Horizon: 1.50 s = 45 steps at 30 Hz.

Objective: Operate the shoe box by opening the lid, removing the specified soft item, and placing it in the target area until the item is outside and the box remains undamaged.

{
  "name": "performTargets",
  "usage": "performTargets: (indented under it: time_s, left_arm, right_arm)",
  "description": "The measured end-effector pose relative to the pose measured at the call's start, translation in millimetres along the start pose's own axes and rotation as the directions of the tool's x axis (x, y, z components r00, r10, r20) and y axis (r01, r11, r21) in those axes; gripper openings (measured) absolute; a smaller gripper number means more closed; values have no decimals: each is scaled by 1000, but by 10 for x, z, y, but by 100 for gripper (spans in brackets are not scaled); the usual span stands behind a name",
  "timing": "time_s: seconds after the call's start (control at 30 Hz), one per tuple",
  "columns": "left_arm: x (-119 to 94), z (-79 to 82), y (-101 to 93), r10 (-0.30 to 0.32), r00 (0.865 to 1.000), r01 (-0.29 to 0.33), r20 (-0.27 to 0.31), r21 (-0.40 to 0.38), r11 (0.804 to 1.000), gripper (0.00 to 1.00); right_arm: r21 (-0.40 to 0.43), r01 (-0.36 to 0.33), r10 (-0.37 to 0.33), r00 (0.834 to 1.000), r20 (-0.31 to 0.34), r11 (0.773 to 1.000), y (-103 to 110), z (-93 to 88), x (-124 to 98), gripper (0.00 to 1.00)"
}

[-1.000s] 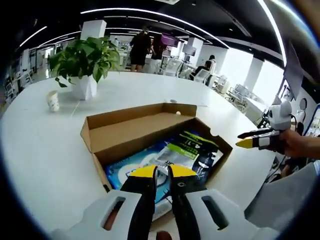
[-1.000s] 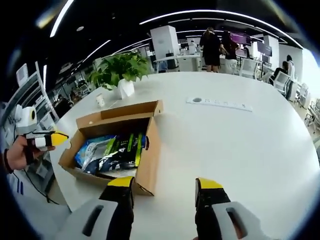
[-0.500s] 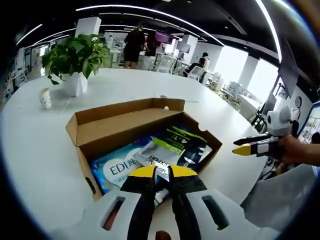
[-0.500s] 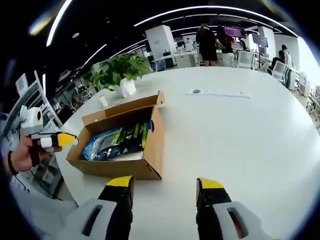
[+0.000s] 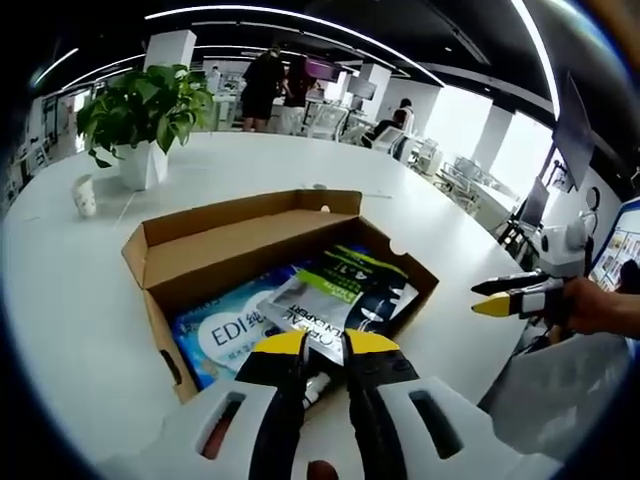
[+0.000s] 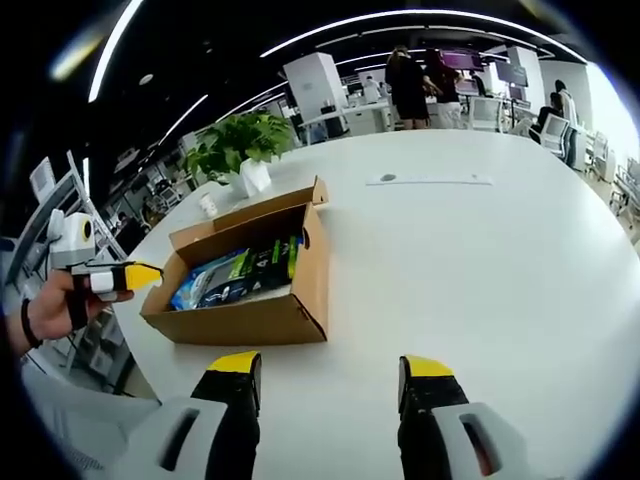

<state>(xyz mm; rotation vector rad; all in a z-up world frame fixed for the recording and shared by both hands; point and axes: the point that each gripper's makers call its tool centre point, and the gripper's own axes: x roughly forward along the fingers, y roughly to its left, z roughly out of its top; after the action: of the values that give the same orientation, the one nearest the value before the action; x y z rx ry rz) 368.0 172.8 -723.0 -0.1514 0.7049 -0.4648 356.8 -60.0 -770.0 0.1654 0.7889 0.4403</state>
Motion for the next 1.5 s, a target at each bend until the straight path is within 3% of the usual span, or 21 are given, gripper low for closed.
performTargets:
  time_s: [0.3,0.73,1.5]
  left_arm:
    - [16,-62,27,-1,999,0,-33,-6,1000,16]
    - [76,-99,113,8,998,-10,-66,-30,1000,18]
    - [311,-183,225,-6,995,-8,-103,-133,991,18]
  right_arm:
    - [37,-4,2,999,35,999,25,-33,-27,53]
    - [43,-24,23,999,34,999,92,-57,-42,54]
    - [45,-19,17,999,44,999,79,-64,-86,54]
